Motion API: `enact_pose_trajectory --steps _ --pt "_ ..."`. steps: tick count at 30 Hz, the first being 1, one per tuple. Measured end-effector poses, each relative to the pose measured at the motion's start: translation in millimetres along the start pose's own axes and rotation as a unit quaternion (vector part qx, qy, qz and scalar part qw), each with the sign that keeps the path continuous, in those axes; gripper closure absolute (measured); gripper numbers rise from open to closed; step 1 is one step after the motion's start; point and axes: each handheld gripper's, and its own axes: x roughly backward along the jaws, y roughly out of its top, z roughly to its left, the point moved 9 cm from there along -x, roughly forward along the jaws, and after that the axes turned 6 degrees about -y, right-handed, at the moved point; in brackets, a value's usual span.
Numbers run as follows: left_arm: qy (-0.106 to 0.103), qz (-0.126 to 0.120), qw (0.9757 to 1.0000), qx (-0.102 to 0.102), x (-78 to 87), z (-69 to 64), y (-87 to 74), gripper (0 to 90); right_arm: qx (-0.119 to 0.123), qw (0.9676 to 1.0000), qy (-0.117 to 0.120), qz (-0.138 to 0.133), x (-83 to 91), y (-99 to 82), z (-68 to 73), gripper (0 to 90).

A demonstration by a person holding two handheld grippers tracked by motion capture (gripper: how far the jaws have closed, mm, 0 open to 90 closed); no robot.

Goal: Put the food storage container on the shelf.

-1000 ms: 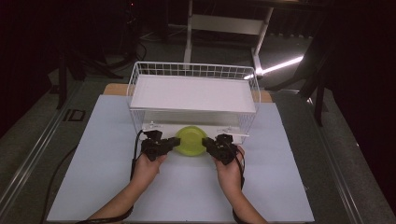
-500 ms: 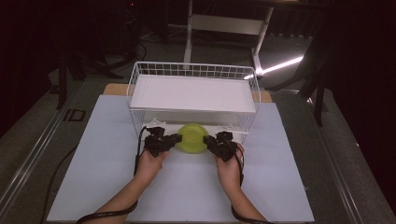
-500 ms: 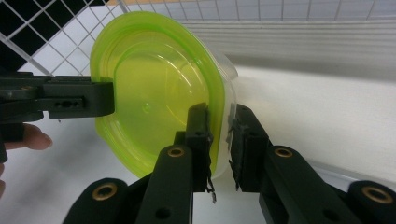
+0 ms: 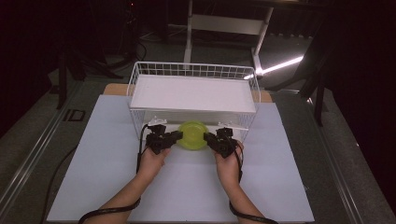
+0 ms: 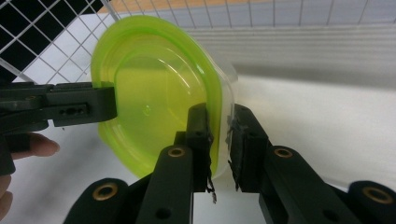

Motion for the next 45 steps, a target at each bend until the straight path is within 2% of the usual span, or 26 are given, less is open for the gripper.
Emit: enact_pose_trajectory --steps 5,9,14,17,19,21,27,28,30,33,34,36,37,39,40,43,45 --pt "-0.010 -0.004 0.9999 0.002 5.8 -3.6 -1.3 77.6 -0.017 0.9996 0.021 0.013 1.8 -1.4 1.8 79.5" --pt "-0.003 -0.001 1.0000 -0.009 9.9 -6.9 -2.6 77.8 -0.021 0.9993 0.023 0.020 5.4 -4.2 4.3 79.5" --pt "-0.003 0.006 1.0000 -0.002 11.9 -8.6 -6.7 78.9 -0.033 0.9986 0.027 0.032 5.4 -8.2 4.3 79.4" --pt "0.005 0.009 0.9999 -0.011 9.4 -7.5 -11.0 78.7 -0.013 0.9996 0.014 0.023 4.7 -9.6 3.9 79.2" --pt "-0.001 0.005 1.0000 -0.005 7.7 -5.3 -11.0 78.6 -0.018 0.9994 0.011 0.027 2.0 -10.6 3.2 79.1" --pt "-0.001 0.001 1.0000 -0.007 6.8 -5.4 -7.9 78.5 -0.024 0.9994 0.012 0.024 0.9 -8.9 2.1 78.8" --pt "0.004 -0.010 0.9999 -0.013 4.2 -4.0 -0.4 77.3 -0.012 0.9999 0.004 0.007 -1.4 -1.1 -0.7 76.7" --pt "0.014 -0.024 0.9995 -0.014 1.0 -1.1 4.5 76.1 0.001 1.0000 -0.002 -0.007 -4.1 1.9 -1.7 69.9" --pt "0.025 -0.027 0.9992 -0.014 -1.4 1.9 5.1 73.9 0.006 0.9998 -0.008 -0.017 -6.4 3.5 -3.2 70.4" --pt "0.025 -0.037 0.9990 -0.006 -3.1 4.0 7.1 72.4 0.011 0.9996 -0.014 -0.023 -8.6 4.8 -4.3 69.1" --pt "0.024 -0.038 0.9990 -0.005 -3.7 4.2 7.6 71.5 0.019 0.9994 -0.018 -0.024 -10.1 6.8 -4.9 66.8" --pt "0.045 -0.040 0.9981 -0.013 -4.9 7.0 8.8 67.3 0.029 0.9987 -0.029 -0.030 -11.3 9.2 -7.2 60.6" --pt "0.047 -0.042 0.9979 -0.013 -5.6 7.5 9.5 63.2 0.028 0.9986 -0.031 -0.033 -12.5 10.3 -8.4 59.2" --pt "0.053 -0.044 0.9975 -0.013 -6.7 10.6 11.4 61.4 0.026 0.9986 -0.031 -0.034 -13.1 10.5 -9.0 58.4" --pt "0.055 -0.046 0.9973 -0.016 -7.3 11.4 12.3 57.4 0.030 0.9982 -0.036 -0.039 -15.9 11.3 -12.0 52.6" --pt "0.064 -0.048 0.9964 -0.028 -8.5 13.1 14.4 54.3 0.025 0.9982 -0.035 -0.042 -17.8 13.2 -14.0 49.9" --pt "0.063 -0.054 0.9963 -0.023 -7.3 13.6 16.0 52.4 0.023 0.9983 -0.026 -0.046 -17.1 15.3 -11.5 48.7"
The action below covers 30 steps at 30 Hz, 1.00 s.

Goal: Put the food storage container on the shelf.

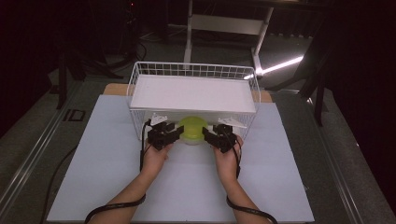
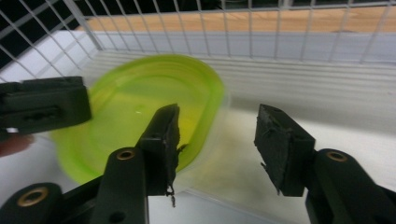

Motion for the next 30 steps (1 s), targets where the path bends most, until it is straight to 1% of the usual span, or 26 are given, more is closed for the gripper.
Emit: enact_pose_trajectory --steps 1,3,6,7,8,11,12,13,15,16,17,18,21,22,23,26,27,28,29,30 --pt "-0.004 -0.007 1.0000 0.005 1.3 -0.5 1.2 52.4 0.005 1.0000 0.003 -0.001 0.9 0.8 1.6 48.7" --pt "-0.004 -0.008 1.0000 0.001 3.5 -0.8 2.1 52.1 0.019 0.9998 0.002 -0.009 3.7 2.5 4.0 48.6" --pt "-0.005 -0.011 0.9999 0.002 4.9 -1.1 2.4 51.2 0.025 0.9996 0.003 -0.011 6.7 2.8 6.0 48.6" --pt "-0.003 -0.010 0.9999 0.008 10.9 1.2 0.9 49.4 0.025 0.9996 0.009 -0.009 9.8 1.8 8.2 48.6" --pt "-0.006 -0.008 0.9999 0.011 12.5 2.0 0.1 49.4 0.026 0.9996 0.007 -0.009 11.3 0.9 8.6 48.7" --pt "0.000 -0.008 0.9999 0.011 20.8 4.6 -2.1 48.9 0.021 0.9996 0.014 -0.009 16.5 -2.2 10.5 48.9" --pt "0.000 -0.008 0.9999 0.011 20.8 4.6 -2.1 47.0 0.015 0.9997 0.017 -0.010 18.4 -3.5 11.5 49.3" --pt "-0.004 -0.008 0.9999 0.014 26.8 3.9 -3.4 46.8 0.015 0.9997 0.020 -0.008 19.7 -5.1 12.2 49.6" --pt "-0.011 -0.007 0.9998 0.016 33.4 1.5 -5.1 46.8 0.018 0.9996 0.021 -0.006 22.2 -8.2 13.9 49.9" --pt "-0.014 -0.007 0.9998 0.013 37.0 0.1 -5.9 46.8 0.019 0.9996 0.022 -0.006 24.0 -9.5 14.7 50.3" --pt "-0.014 -0.007 0.9998 0.013 37.0 0.1 -5.9 46.8 0.019 0.9996 0.022 -0.006 24.0 -9.5 14.7 50.3" --pt "-0.021 -0.010 0.9996 0.014 43.7 -2.9 -6.9 46.8 0.019 0.9995 0.025 -0.008 25.9 -10.4 15.7 50.3" --pt "-0.026 -0.010 0.9996 0.007 53.2 -6.4 -9.8 46.5 0.031 0.9990 0.030 -0.003 31.7 -17.5 20.5 51.7" --pt "-0.027 -0.008 0.9996 0.003 56.8 -7.9 -11.6 46.3 0.032 0.9990 0.031 -0.002 32.8 -18.9 21.5 52.2" --pt "-0.027 -0.008 0.9996 0.003 56.8 -7.9 -11.6 45.7 0.032 0.9990 0.031 -0.002 32.8 -18.9 21.5 52.2" --pt "-0.034 -0.003 0.9994 -0.006 65.0 -12.2 -17.1 44.1 0.031 0.9988 0.036 0.001 37.5 -25.2 25.2 55.8" --pt "-0.037 -0.002 0.9993 -0.010 67.9 -14.1 -18.8 41.0 0.032 0.9988 0.036 0.002 38.5 -27.3 26.0 58.2" --pt "-0.044 -0.003 0.9989 -0.015 71.0 -16.6 -20.5 39.6 0.032 0.9988 0.037 0.003 39.5 -29.6 27.0 59.3" --pt "-0.044 -0.003 0.9987 -0.023 74.0 -18.4 -22.5 39.6 0.035 0.9986 0.039 0.006 40.0 -32.2 28.2 60.8" --pt "-0.044 -0.002 0.9986 -0.029 76.6 -19.8 -25.0 39.6 0.037 0.9986 0.037 0.008 40.3 -34.9 28.9 67.5"
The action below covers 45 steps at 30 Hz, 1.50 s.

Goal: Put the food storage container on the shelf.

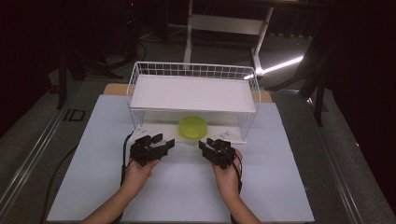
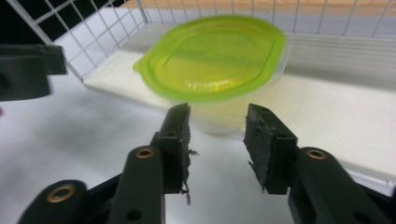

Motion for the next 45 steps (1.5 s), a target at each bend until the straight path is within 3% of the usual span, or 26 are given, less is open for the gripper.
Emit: enact_pose_trajectory --steps 4,7,9,13,15,17,24,27,32,45 --pt "-0.004 0.001 1.0000 0.002 9.2 -1.7 -9.3 33.1 0.008 0.9996 -0.006 0.028 -5.5 -12.0 2.5 89.4" --pt "-0.025 0.002 0.9997 0.005 13.7 -3.4 -18.3 19.9 0.015 0.9990 -0.006 0.042 -11.5 -16.6 4.7 89.8" --pt "-0.008 0.006 0.9999 -0.003 14.6 -2.0 -24.2 19.7 0.016 0.9989 -0.007 0.044 -14.6 -16.5 6.5 89.8" --pt "-0.014 0.006 0.9997 -0.018 16.4 -4.6 -32.3 10.9 0.014 0.9989 -0.007 0.045 -20.0 -15.3 8.6 89.8" --pt "-0.020 0.005 0.9994 -0.029 16.4 -5.7 -35.2 0.8 0.009 0.9989 -0.007 0.045 -22.3 -15.3 8.8 89.8" --pt "-0.017 -0.006 0.9993 -0.032 17.6 -5.8 -36.5 0.8 0.010 0.9988 -0.009 0.046 -24.5 -15.6 8.5 89.8" --pt "-0.026 0.001 0.9990 -0.035 15.1 -8.2 -45.5 0.8 0.000 0.9988 -0.007 0.049 -33.6 -15.0 9.3 89.8" --pt "-0.034 -0.005 0.9989 -0.032 15.9 -9.8 -45.2 0.9 -0.004 0.9987 -0.007 0.050 -39.3 -12.8 8.9 89.8" --pt "-0.033 -0.011 0.9985 -0.043 18.2 -10.0 -43.7 0.8 -0.006 0.9987 -0.004 0.050 -47.1 -9.4 11.9 89.8" --pt "-0.028 -0.012 0.9990 -0.033 21.0 -5.8 -44.6 0.9 -0.006 0.9990 -0.014 0.042 -66.0 3.6 14.1 89.7"
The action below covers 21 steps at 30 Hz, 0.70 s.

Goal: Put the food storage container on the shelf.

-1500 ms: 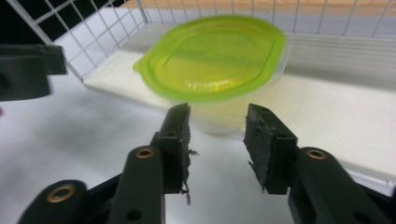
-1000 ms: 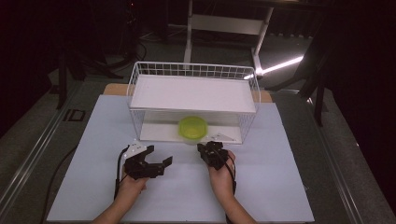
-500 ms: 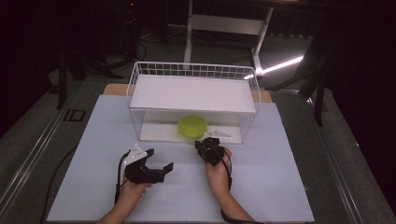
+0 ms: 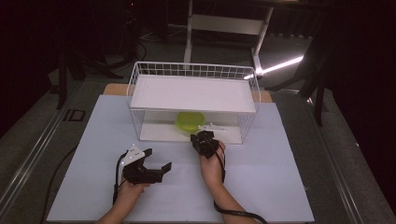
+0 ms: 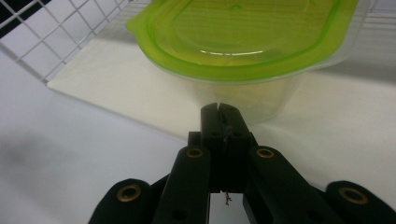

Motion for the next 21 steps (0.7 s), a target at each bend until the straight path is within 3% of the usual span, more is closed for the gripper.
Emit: enact_pose_trajectory --steps 7,12,17,21 --pt "0.007 -0.003 1.0000 0.005 4.0 3.8 1.8 0.9 -0.005 1.0000 -0.004 -0.001 -8.4 6.7 -3.0 89.1" --pt "0.007 -0.002 1.0000 -0.002 5.7 3.9 2.1 0.9 -0.007 1.0000 -0.002 0.002 -8.0 9.6 -2.8 87.7" --pt "0.004 0.005 0.9999 -0.011 6.5 3.1 1.2 0.9 0.024 0.9997 0.005 0.000 6.3 1.7 1.6 83.4" --pt "0.006 0.004 1.0000 -0.005 7.4 4.0 6.0 0.9 0.029 0.9994 0.019 -0.004 22.9 -7.0 6.0 71.2"
